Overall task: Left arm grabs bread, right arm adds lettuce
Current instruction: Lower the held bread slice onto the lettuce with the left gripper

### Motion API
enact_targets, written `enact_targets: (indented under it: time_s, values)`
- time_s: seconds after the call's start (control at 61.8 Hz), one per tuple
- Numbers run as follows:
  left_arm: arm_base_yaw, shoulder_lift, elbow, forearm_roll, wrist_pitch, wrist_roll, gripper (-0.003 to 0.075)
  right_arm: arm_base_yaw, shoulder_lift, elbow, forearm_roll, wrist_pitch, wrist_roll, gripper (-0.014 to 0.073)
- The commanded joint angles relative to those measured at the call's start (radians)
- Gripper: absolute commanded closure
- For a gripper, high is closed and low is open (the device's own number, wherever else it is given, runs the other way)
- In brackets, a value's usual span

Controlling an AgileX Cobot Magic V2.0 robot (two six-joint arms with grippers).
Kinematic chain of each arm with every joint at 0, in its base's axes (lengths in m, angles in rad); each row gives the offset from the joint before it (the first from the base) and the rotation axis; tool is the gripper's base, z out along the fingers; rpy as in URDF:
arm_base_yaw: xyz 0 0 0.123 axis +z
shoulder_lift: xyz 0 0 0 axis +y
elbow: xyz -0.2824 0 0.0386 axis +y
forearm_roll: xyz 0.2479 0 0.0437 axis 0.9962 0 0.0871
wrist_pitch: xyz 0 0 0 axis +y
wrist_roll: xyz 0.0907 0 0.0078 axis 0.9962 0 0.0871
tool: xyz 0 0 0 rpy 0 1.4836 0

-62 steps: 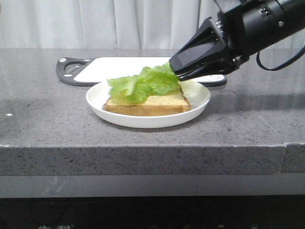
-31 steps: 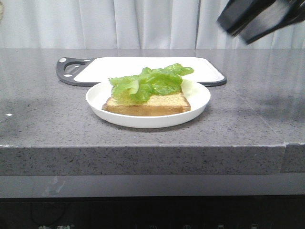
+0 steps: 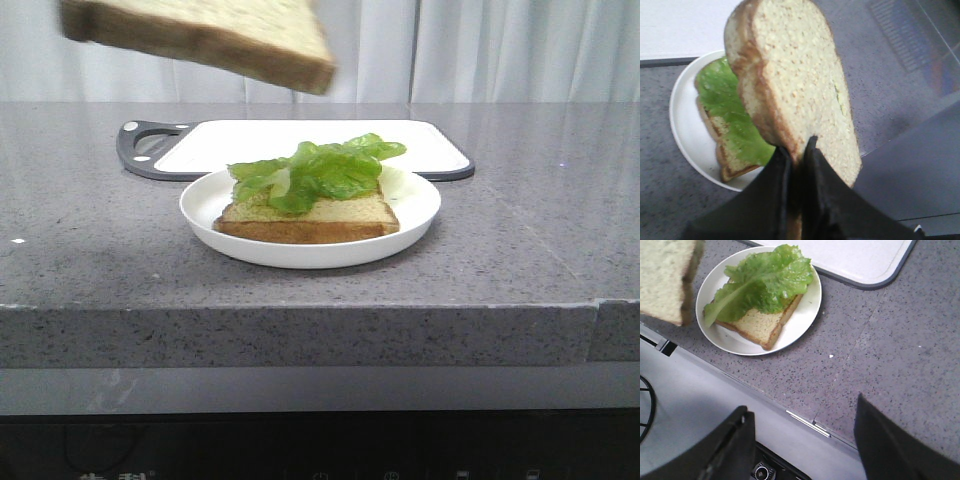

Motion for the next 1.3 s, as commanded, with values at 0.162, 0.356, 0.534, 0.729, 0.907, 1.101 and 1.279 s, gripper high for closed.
enact_targets:
  time_s: [0.162,0.356,0.534,0.729,0.907,1.101,1.279]
  values:
    - [-0.005,0.184,-0.09,-0.338,0.036,0.272,0.0741,-0.006,-0.034,0.013,0.014,-0.035,0.0,0.0136]
    - [-0.005,0.292,-0.144,-0.343,0.046,0.276,0.0741,-0.006,-0.034,0.013,0.013,-0.034,0.0,0.0136]
    - [0.016,0.338,-0.144,-0.345,0.043,0.276,0.0741,-0.006,-0.034,0.013,0.014,-0.032,0.0,0.0136]
    - [0.032,0.37,-0.144,-0.342,0.045,0.276,0.0741,-0.006,-0.034,0.013,0.014,-0.028,0.0,0.0136]
    - [0.032,0.399,-0.144,-0.339,0.063,0.276,0.0741,-0.006,-0.034,0.013,0.014,-0.023,0.0,0.0136]
    - [0.032,0.401,-0.144,-0.339,0.063,0.276,0.0672,-0.006,-0.034,0.013,0.014,-0.019,0.0,0.0136]
    - [0.034,0.401,-0.144,-0.33,0.051,0.276,0.0398,-0.006,-0.034,0.013,0.014,-0.019,0.0,0.0136]
